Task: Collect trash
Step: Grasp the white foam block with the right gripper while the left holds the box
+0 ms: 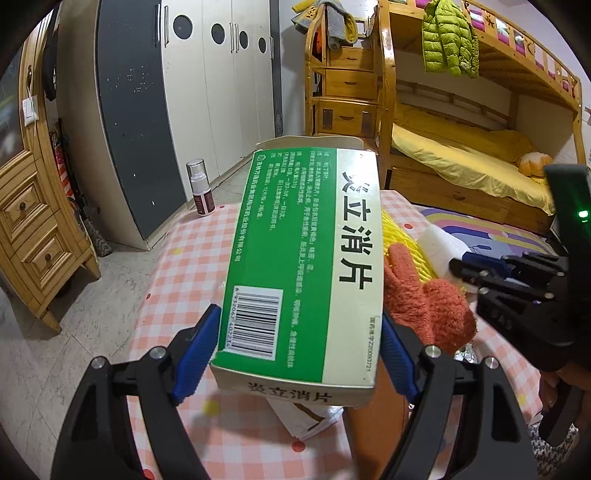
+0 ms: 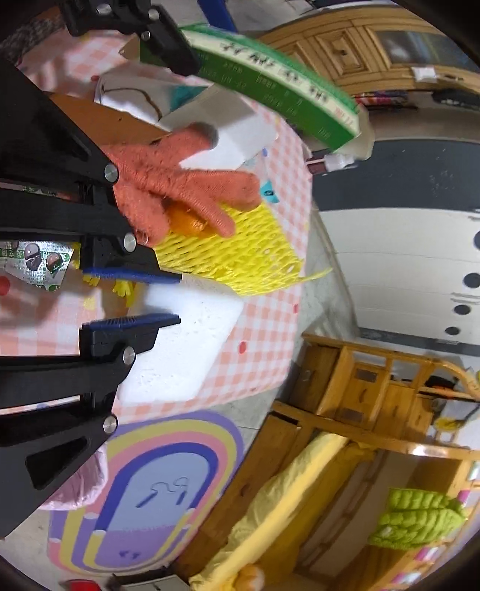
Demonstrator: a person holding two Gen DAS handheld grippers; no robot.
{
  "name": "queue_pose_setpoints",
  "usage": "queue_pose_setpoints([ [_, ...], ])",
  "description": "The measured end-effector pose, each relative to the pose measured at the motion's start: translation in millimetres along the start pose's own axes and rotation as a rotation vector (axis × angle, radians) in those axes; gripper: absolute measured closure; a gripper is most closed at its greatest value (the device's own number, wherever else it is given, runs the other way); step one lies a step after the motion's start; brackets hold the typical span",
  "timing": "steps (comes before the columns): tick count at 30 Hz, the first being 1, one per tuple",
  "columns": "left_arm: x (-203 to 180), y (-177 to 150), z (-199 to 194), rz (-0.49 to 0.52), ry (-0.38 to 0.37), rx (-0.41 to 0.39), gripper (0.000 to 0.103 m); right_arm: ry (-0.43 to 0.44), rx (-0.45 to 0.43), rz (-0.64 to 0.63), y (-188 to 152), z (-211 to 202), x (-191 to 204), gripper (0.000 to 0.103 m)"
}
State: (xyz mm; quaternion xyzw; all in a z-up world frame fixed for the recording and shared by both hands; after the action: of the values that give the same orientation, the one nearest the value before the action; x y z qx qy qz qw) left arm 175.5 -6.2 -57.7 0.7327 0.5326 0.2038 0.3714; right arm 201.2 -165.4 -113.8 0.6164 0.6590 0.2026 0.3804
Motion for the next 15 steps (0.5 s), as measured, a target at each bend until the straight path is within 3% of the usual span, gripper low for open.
queue_pose_setpoints([
  [6,-8,0,-6,-0.007,-0.07,-0.018,0.025,-0.002,-0.138,0.108,6,-46,-36,0.089],
  [15,-77,-4,-4,0.117,-0.204,-0.035,0.025,0.012,-0.18,0.203,-14,-90,-93,0.089],
])
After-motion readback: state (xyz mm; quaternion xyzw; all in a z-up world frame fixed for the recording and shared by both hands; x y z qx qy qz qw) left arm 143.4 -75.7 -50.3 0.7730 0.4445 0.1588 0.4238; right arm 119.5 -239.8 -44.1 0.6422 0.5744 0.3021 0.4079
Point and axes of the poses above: each gripper's, at about its wrist camera, not at the fingertips, and z roughly the way its jaws point, x to its left, y to its top, the point moved 3 cm from there along z, roughly the way its jaws point, and after that the axes turned 12 degrees about -y, right-handed, at the moved point
